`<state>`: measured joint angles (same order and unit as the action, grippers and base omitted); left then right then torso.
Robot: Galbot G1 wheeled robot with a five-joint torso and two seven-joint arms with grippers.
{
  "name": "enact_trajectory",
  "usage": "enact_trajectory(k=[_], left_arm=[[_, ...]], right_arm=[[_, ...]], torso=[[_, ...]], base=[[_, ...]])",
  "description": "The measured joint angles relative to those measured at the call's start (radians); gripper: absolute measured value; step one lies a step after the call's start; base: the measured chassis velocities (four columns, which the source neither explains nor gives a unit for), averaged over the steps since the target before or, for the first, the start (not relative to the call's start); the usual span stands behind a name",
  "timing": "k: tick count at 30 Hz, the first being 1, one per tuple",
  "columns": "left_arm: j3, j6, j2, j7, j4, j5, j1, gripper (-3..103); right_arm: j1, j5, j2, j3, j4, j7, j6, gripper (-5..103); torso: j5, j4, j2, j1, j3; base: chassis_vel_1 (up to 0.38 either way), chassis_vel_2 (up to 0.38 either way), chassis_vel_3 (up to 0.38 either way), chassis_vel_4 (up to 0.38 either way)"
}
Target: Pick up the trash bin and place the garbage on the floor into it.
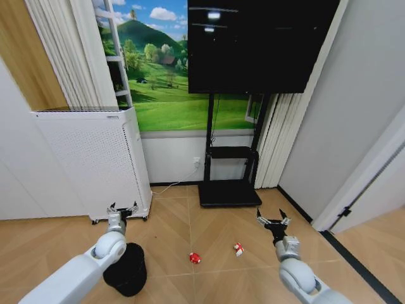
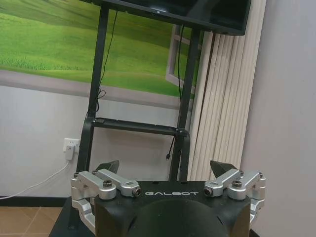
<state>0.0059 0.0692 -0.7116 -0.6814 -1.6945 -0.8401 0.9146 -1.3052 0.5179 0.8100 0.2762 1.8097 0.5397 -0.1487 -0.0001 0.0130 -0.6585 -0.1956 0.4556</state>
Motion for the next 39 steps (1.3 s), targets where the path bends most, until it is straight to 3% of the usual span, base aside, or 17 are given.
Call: enact_trajectory(k=[12, 24, 30, 39], left_arm=[[-0.002, 0.002, -0.017, 0.024, 0.011, 0.029, 0.012, 100], [-0.001, 0.002, -0.020, 0.003, 0.010, 0.039, 0.016, 100], [-0.003, 0.001, -0.020, -0.005, 0.009, 0.047, 0.025, 100], [-0.028, 0.004, -0.020, -0.010, 0.011, 0.051, 0.059, 100]], right_arm=[[-0.009, -0.004, 0.006, 0.005, -0.007, -0.012, -0.014, 100], [-0.017, -0.020, 0.006, -0.004, -0.001, -0.041, -0.038, 100], [-0.019, -0.045, -0.001, -0.051, 0.009, -0.098, -0.087, 100], [0.009, -0.062, 0.012, -0.092, -0.022, -0.100, -0.090, 100]], torso=[[0.0002, 0.0001, 0.014, 0.006, -0.008], [0.0000, 0.0000, 0.068, 0.028, -0.040], [0.0000, 0.0000, 0.099, 0.041, -0.059], [0.0000, -0.0002, 0.141, 0.057, -0.084]], base=[[0.000, 0.000, 0.000, 0.000], [0.000, 0.000, 0.000, 0.000], [0.000, 0.000, 0.000, 0.000], [0.000, 0.000, 0.000, 0.000]])
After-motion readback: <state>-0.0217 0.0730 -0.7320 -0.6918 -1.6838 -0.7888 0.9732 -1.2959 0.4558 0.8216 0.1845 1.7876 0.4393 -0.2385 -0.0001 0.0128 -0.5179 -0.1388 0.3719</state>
